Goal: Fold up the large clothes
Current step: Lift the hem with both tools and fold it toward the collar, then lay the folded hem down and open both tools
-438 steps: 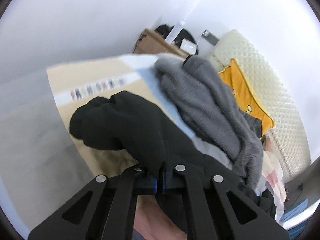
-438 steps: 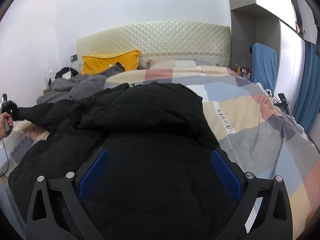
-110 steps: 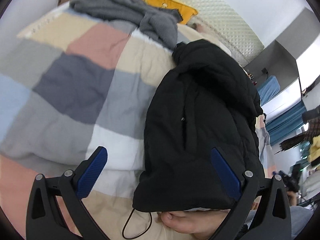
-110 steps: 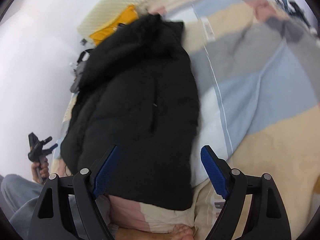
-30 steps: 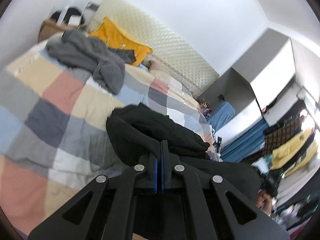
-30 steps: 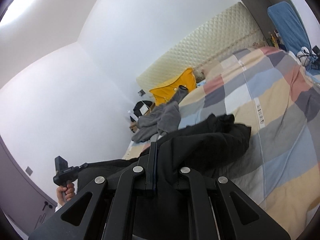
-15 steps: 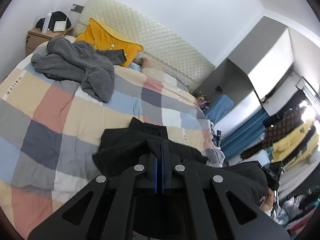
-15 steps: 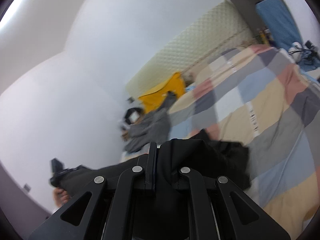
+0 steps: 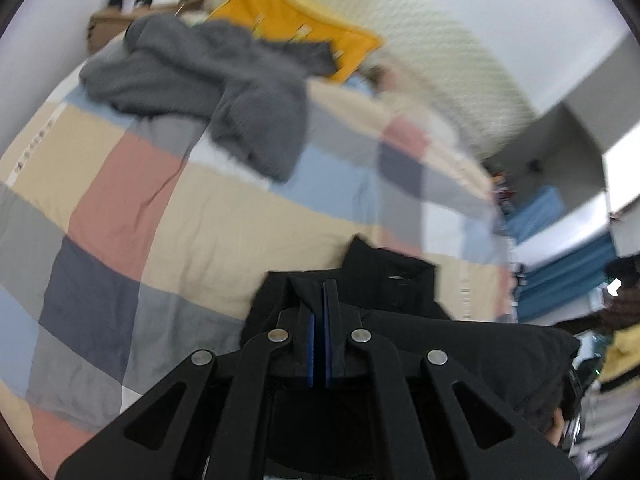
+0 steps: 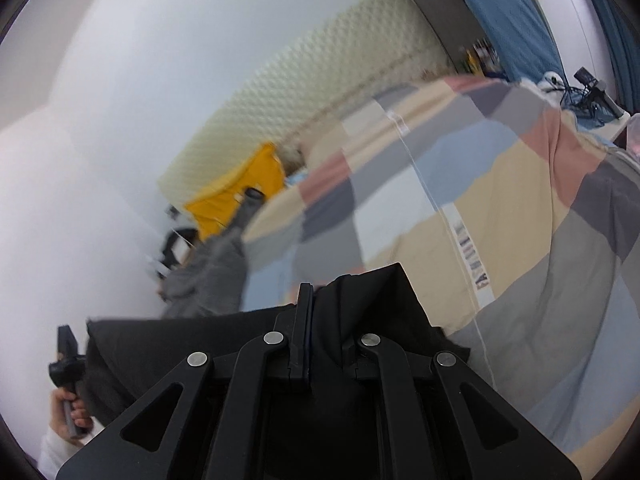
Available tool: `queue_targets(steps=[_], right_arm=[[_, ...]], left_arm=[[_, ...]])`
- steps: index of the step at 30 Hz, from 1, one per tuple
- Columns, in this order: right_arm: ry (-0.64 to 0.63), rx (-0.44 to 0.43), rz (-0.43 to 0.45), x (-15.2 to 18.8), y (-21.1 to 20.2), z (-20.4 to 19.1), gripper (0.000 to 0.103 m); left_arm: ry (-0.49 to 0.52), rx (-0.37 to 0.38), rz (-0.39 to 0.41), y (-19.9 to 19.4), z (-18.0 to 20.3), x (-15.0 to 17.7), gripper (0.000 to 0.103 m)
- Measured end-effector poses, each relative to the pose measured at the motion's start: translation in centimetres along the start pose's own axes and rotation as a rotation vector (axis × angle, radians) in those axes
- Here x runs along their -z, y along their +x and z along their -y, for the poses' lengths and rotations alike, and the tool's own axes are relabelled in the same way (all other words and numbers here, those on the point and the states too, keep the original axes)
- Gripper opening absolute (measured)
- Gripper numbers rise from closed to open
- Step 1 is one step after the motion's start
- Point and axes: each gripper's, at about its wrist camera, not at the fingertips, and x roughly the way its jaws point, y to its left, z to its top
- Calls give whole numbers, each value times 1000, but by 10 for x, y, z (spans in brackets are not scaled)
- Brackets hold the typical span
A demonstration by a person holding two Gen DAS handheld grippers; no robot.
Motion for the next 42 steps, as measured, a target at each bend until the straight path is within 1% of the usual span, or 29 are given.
queue_targets(steps=[5, 8, 10, 13, 16, 20, 23, 25, 27, 29, 32, 33, 34, 35, 36, 37, 38, 39, 42], right_arm=[[-1, 25, -81, -4, 58, 24, 6], [19, 41, -144, -3, 93, 41, 6], [37, 44, -178, 0, 110, 52, 6], [82, 27, -220, 5, 132, 70, 3], [120, 2, -253, 11, 147, 82, 3], [168, -34, -254, 15, 149, 91, 3], [159, -40, -246, 15, 146, 88, 4], [134, -35, -237, 17, 141, 83, 5], [111, -31, -220, 18, 133, 77, 10], [95, -25, -205, 20, 122, 70, 12], [76, -7, -187, 22, 104, 59, 16], [62, 2, -183, 22, 99, 55, 20], [42, 20, -173, 22, 90, 50, 23], [28, 34, -162, 21, 83, 45, 36], [15, 40, -147, 21, 74, 39, 57], [-3, 53, -119, 21, 61, 32, 65], [-21, 63, -97, 20, 51, 25, 75], [-37, 70, -85, 20, 43, 20, 77], [-100, 89, -60, 15, 16, -5, 78]], left_arm=[[5, -86, -32, 63, 3, -12, 6], [1, -127, -71, 102, 2, -17, 6], [-10, -140, -103, 130, -1, -19, 6], [-26, -149, -152, 161, -4, -19, 6], [-36, -157, -191, 183, -2, -18, 6], [-40, -146, -206, 193, -4, -19, 6], [-57, -120, -218, 196, -10, -17, 6], [-45, -113, -225, 195, -11, -14, 6], [-45, -100, -222, 190, -14, -11, 6], [-60, -75, -208, 182, -17, -8, 7], [-72, -48, -203, 165, -22, -3, 12], [-79, -44, -201, 158, -24, -1, 17], [-83, -53, -199, 152, -25, 0, 32], [-86, -89, -194, 144, -27, 1, 46], [-88, -130, -179, 134, -29, 1, 73], [-82, -142, -149, 123, -31, 1, 83], [-69, -141, -126, 112, -30, 0, 83], [-53, -144, -115, 103, -29, 0, 83], [3, -162, -59, 72, -16, 0, 83]])
